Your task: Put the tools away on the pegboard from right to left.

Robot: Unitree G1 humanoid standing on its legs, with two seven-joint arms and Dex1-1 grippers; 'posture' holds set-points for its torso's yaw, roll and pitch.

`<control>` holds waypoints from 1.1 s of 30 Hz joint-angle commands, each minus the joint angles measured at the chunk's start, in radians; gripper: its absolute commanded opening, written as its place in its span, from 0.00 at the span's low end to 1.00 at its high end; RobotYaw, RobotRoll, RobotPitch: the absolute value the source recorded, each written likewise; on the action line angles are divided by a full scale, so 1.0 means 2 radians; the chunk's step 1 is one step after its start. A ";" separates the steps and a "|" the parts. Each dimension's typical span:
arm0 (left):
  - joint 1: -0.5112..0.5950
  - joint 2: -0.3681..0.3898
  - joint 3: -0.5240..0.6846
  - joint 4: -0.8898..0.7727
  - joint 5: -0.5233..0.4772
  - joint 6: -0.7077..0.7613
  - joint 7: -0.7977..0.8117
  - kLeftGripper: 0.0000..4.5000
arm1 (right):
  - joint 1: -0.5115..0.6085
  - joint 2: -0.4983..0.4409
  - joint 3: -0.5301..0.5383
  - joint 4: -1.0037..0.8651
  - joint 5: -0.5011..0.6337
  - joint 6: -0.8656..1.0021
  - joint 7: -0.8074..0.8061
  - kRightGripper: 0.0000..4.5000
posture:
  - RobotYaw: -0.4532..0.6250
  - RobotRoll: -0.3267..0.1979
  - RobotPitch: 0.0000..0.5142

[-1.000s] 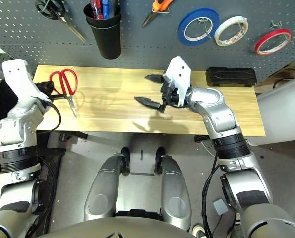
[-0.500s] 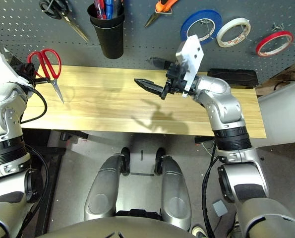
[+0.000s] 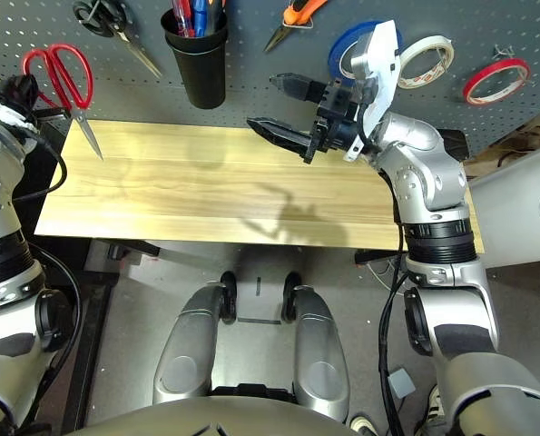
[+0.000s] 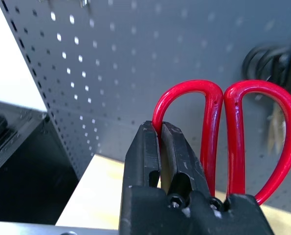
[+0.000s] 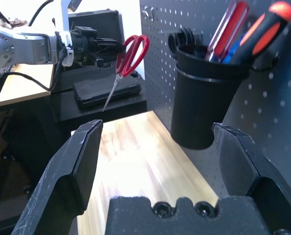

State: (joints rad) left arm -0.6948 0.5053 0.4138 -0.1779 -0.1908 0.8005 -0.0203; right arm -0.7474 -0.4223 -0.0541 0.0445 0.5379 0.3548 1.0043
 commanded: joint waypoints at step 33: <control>-0.019 -0.039 -0.044 0.069 -0.007 -0.175 -0.010 0.00 | -0.061 -0.029 -0.031 0.017 0.028 -0.020 0.027 1.00 | 0.44 0.62 0.43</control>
State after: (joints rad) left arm -0.7235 0.4349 0.3349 -0.0533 -0.2206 0.4758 -0.0476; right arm -0.8817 -0.4722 -0.0981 0.0855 0.5815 0.3166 1.0557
